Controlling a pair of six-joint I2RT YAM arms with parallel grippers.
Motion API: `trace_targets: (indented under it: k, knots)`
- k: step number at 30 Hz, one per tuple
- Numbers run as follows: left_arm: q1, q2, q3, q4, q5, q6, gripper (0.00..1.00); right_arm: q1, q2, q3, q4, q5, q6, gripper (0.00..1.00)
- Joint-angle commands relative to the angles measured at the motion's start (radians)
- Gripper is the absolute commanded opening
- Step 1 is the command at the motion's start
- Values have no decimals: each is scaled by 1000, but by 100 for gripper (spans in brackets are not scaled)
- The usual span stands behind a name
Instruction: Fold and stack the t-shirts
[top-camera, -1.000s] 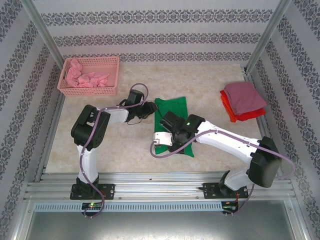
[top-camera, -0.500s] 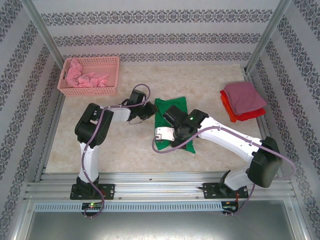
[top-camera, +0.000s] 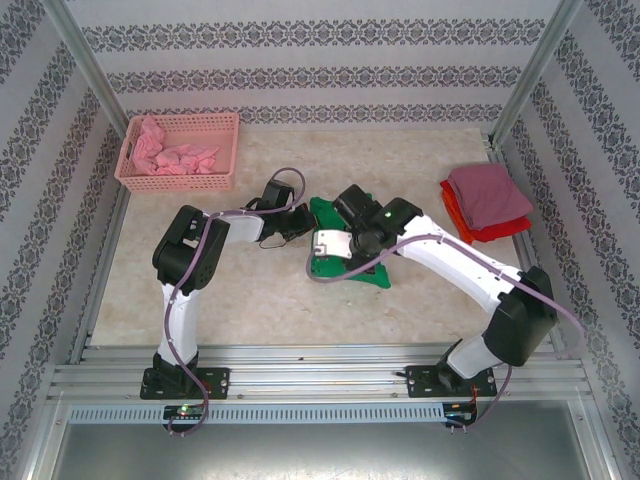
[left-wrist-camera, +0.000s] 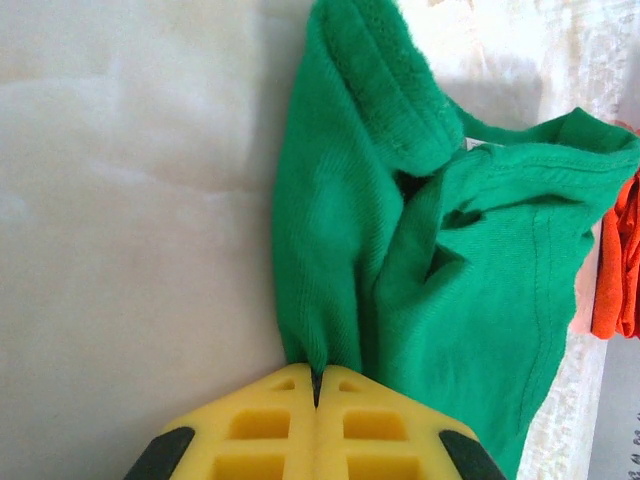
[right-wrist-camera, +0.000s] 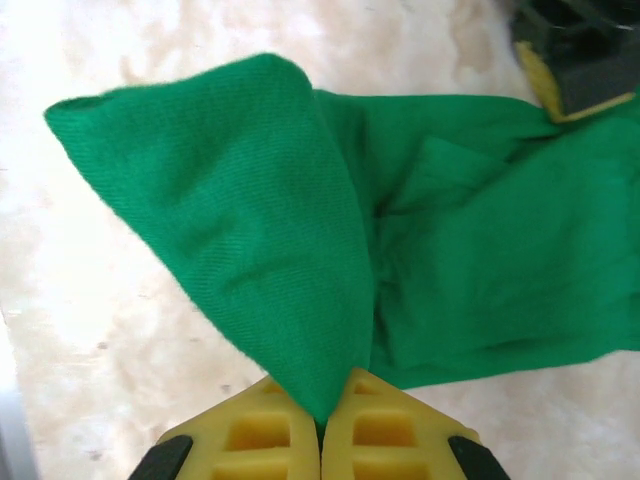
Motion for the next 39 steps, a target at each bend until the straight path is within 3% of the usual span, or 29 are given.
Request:
trace_targets:
  k: [1, 13, 39]
  knots:
    - [17, 74, -6, -143, -7, 30, 0, -50, 57, 79, 12, 47, -84, 0]
    - [54, 128, 27, -180, 53, -4, 0, -172, 270, 329, 34, 65, -192, 0]
    - [63, 155, 50, -203, 98, 37, 0, -228, 600, 550, 124, 50, -219, 0]
